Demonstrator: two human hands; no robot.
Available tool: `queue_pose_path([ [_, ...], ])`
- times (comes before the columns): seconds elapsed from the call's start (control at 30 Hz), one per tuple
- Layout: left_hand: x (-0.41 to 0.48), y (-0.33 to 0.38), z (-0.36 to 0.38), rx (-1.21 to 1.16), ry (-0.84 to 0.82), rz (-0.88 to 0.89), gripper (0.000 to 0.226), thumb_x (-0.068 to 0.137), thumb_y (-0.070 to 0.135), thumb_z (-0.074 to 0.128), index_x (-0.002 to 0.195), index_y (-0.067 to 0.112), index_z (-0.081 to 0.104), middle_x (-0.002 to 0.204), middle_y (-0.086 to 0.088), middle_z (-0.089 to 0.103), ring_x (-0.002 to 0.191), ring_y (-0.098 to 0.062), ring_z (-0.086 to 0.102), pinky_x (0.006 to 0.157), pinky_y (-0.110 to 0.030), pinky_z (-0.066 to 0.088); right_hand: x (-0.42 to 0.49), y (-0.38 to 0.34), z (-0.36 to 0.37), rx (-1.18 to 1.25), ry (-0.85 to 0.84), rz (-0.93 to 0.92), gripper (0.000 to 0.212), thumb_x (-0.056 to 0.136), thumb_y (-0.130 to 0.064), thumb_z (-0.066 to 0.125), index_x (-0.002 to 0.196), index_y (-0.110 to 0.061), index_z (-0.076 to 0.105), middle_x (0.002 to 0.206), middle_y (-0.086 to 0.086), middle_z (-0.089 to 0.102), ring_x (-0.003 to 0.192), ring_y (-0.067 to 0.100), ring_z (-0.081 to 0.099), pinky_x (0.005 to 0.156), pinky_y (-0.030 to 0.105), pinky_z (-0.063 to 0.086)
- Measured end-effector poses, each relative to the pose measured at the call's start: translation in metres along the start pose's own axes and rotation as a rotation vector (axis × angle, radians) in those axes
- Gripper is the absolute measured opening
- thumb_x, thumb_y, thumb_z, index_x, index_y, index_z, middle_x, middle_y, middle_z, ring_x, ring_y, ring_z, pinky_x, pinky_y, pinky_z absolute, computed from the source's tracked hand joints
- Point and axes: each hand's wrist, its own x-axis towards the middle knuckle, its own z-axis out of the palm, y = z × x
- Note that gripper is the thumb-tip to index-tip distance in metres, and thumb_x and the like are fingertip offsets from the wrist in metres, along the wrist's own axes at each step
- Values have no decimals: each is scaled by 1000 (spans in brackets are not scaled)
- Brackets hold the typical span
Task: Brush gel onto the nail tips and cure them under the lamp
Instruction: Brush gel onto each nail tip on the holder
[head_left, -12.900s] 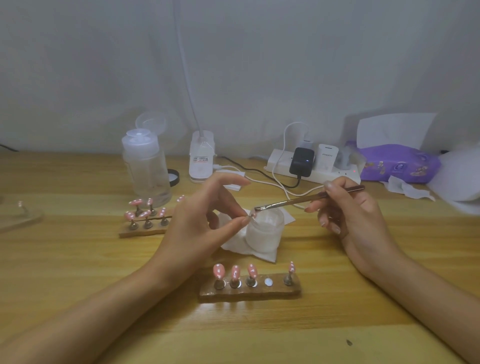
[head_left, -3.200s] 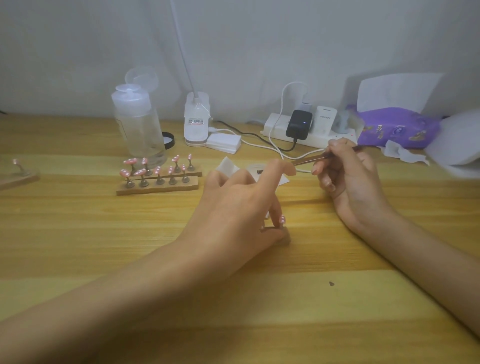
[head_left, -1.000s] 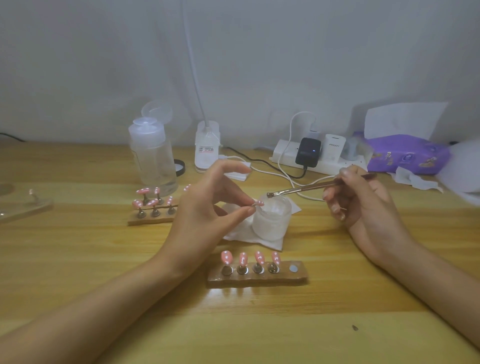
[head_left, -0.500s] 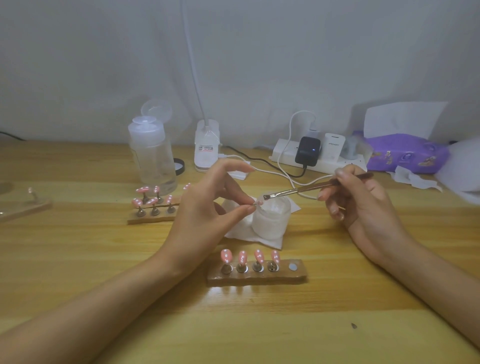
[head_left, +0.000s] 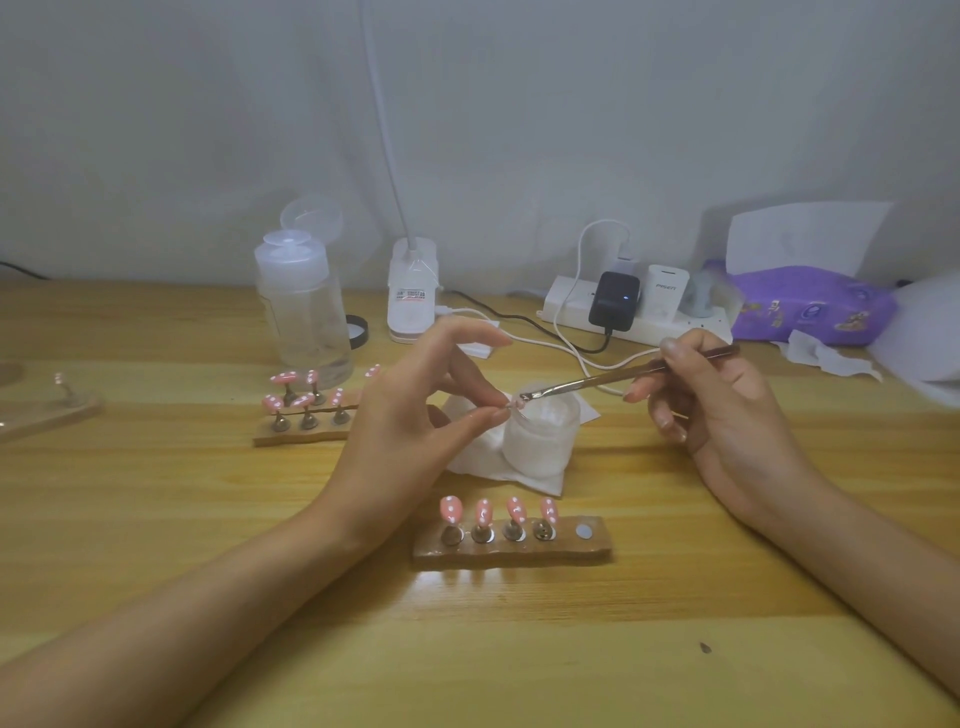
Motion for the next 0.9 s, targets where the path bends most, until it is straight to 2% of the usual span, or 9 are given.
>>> queue_pose_path([
  [0.1,0,0,0,-3,-4,3,44,85,6,76,120,26,59,83,8,68,95,-14,69,60,-32,53,-1,0,-1,18,-21,-24,18,88,-33,56,74,-22,54,67,6,71,45,11,49,42,17,37],
  [0.23,0,1,-1,1,-6,4,45,84,6,76,120,26,59,84,8,68,95,-14,69,60,-24,49,-1,1,1,-3,-16,-6,20,88,-32,56,68,-26,58,67,9,70,45,12,49,42,17,36],
  [0.33,-1,2,-1,-3,-4,6,44,83,8,77,120,25,59,84,8,67,95,-14,69,59,-25,50,-1,1,-1,13,-8,-23,18,88,-33,56,73,-22,55,67,6,71,46,11,49,42,17,37],
  [0.43,-1,1,-1,1,-3,4,45,83,4,77,119,24,60,84,8,67,94,-13,70,60,-29,53,-1,1,1,9,-43,-30,22,90,-33,55,68,-29,60,68,7,71,45,12,49,41,17,36],
  [0.57,0,2,-1,-1,-3,2,44,82,4,78,118,23,60,83,7,68,93,-12,70,59,-27,51,0,2,-2,5,-2,-15,19,88,-32,56,75,-20,52,67,7,71,45,11,49,41,17,36],
  [0.7,0,1,0,-9,-8,-5,45,82,2,77,118,23,60,80,7,67,93,-13,70,58,-23,48,0,2,-1,19,-53,-36,19,90,-34,55,73,-25,57,69,7,71,45,11,50,41,17,36],
  [0.9,0,0,0,-10,-13,-4,44,83,3,77,118,24,60,78,7,65,90,-11,71,61,-22,48,1,3,-2,7,-12,-43,19,88,-35,55,77,-20,52,68,6,71,45,11,49,41,16,35],
])
